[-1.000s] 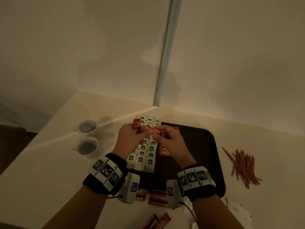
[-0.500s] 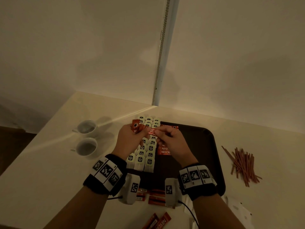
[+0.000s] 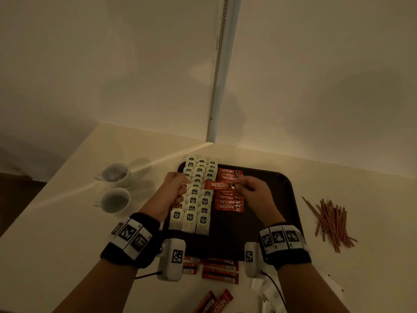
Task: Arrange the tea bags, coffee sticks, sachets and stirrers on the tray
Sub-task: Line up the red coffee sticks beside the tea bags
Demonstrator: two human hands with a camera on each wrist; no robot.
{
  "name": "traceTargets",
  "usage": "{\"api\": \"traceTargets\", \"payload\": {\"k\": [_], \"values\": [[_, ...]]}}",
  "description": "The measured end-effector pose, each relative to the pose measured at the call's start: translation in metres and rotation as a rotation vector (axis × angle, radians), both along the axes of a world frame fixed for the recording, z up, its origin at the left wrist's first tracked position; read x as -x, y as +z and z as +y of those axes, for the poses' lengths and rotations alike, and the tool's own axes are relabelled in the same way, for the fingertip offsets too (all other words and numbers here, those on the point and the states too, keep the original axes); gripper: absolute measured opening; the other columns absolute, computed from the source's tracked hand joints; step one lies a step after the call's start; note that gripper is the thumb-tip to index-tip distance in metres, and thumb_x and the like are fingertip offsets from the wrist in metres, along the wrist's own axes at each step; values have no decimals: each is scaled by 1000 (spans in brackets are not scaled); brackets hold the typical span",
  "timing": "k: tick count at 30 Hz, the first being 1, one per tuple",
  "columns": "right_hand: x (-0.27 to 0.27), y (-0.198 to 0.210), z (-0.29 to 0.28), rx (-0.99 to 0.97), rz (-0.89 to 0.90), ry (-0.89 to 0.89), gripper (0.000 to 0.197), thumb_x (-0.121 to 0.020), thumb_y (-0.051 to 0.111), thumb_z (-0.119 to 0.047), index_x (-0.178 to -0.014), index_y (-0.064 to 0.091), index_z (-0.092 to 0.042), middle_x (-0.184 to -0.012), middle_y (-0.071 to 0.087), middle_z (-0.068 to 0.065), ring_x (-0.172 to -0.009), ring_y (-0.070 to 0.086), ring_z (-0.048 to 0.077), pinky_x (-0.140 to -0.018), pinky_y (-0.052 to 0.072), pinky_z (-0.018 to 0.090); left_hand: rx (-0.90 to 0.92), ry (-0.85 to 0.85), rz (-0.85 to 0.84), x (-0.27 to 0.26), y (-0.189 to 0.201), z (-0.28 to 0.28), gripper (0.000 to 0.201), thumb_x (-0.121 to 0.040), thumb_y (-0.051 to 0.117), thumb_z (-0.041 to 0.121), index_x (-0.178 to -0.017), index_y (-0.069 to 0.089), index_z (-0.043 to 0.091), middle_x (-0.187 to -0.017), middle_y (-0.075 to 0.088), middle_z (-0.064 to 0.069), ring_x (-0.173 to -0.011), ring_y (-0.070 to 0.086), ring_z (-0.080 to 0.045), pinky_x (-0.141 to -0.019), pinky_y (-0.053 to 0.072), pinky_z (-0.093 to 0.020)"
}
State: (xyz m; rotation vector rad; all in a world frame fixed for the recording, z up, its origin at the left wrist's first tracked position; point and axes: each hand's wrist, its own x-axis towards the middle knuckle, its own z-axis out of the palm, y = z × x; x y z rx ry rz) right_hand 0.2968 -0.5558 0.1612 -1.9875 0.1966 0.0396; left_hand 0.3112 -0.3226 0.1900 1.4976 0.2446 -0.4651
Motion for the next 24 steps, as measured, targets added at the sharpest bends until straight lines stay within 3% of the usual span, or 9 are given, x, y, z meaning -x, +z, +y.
{"api": "traceTargets", "payload": {"k": [2,5,11,16,24], "values": [[2,-16,-12,111,74,-4,19,-89,58,-9,-88,61,-28,-103,61,-7,-94,59,7,-70,50,17,68,17,84,-3,-5,7,12,-87,41,27,-79,37,20,-54,39,7,-44,30,-9,-44,26,-23],[7,-42,-23,191,181,-1,24,-87,60,-8,-82,59,-32,-106,60,-6,-94,54,3,-69,40,11,65,62,110,-6,-12,14,17,-91,31,17,-81,44,16,-57,47,1,-48,34,-13,-48,27,-26],[16,-75,-26,201,363,-55,18,-83,67,-12,-83,61,-29,-101,60,-8,-100,56,10,-87,46,26,51,49,62,-11,-17,16,28,-88,24,0,-86,51,7,-59,47,-2,-49,38,-12,-50,29,-25],[9,-81,-22,226,351,-159,20,-84,66,-11,-81,57,-29,-101,57,-7,-98,52,8,-89,43,27,14,98,-8,-12,-10,15,29,-86,23,-6,-86,50,7,-63,44,-3,-52,36,-13,-48,30,-23],[1,-84,-16,228,342,-169,13,-86,63,-10,-91,61,-21,-100,56,-8,-96,50,5,-85,38,20,-43,100,5,-14,-10,12,25,-89,25,-3,-92,49,6,-66,43,-5,-52,36,-15,-49,30,-26]]}}
